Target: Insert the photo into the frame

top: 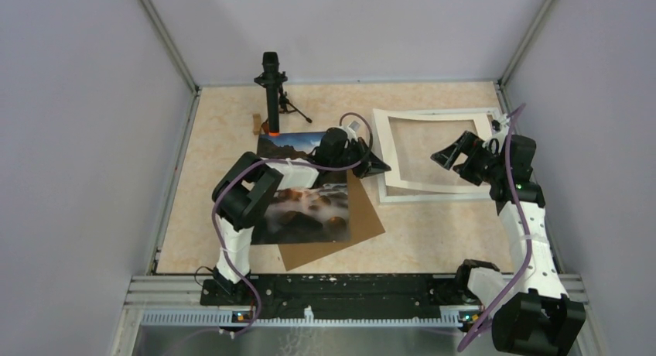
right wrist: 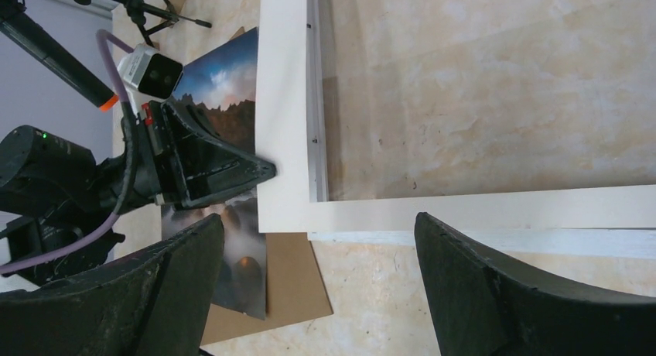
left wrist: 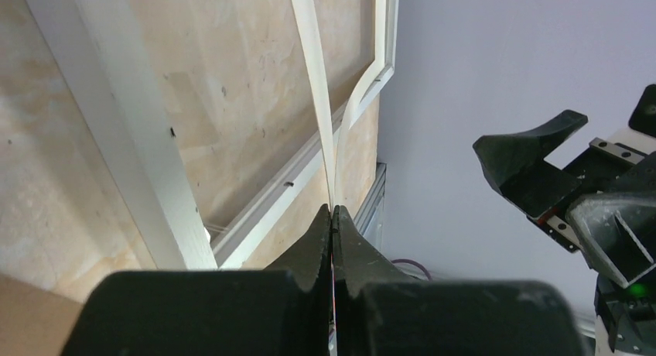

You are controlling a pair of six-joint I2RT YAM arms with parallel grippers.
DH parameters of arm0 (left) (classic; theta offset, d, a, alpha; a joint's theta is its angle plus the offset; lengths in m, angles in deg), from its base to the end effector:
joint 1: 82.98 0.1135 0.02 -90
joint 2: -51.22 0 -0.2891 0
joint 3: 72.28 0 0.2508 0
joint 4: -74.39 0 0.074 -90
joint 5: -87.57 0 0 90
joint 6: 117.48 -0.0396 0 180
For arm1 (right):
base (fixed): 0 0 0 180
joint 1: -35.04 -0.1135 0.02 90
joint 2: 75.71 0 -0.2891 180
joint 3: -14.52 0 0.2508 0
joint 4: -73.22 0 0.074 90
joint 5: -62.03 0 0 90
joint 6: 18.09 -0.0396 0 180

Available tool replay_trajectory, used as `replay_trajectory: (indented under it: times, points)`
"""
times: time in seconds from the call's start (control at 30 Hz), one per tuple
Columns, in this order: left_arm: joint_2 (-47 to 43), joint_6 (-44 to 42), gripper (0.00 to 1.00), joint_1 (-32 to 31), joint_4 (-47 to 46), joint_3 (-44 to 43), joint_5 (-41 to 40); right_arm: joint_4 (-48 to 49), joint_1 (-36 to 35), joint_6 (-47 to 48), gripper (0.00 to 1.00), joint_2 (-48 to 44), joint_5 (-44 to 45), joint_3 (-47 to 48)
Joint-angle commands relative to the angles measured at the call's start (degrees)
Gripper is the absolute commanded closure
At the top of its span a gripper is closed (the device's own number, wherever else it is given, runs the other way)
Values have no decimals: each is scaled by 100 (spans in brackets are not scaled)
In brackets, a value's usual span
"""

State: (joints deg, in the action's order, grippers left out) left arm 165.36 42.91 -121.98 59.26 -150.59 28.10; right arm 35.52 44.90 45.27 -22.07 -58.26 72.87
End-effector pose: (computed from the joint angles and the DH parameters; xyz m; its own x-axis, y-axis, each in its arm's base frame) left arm 0.3314 -0.2942 0.1923 -0.9507 -0.2742 -0.1448 0.0471 0.3338 -0.9415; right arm 0.1899 -0.0127 0.3080 -0.6001 0.4973 -0.6266 0.0001 0.7834 0.6216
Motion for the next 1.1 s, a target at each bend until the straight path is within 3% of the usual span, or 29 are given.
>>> replay_trajectory:
  times: [0.0, 0.53, 0.77, 1.07]
  points:
    - [340, -58, 100, -35, -76, -414, -6, 127, -29, 7, 9, -63, -43, 40]
    - [980, -334, 99, -146, 648, -1277, -3, 144, -33, 4, 9, -101, -83, -39]
    - [871, -1017, 77, -158, 1735, -1666, -319, 208, -29, -16, 9, -100, -113, -128]
    - [499, -1610, 34, -171, 2763, -1888, -492, 334, -29, -70, 9, -75, -153, -237]
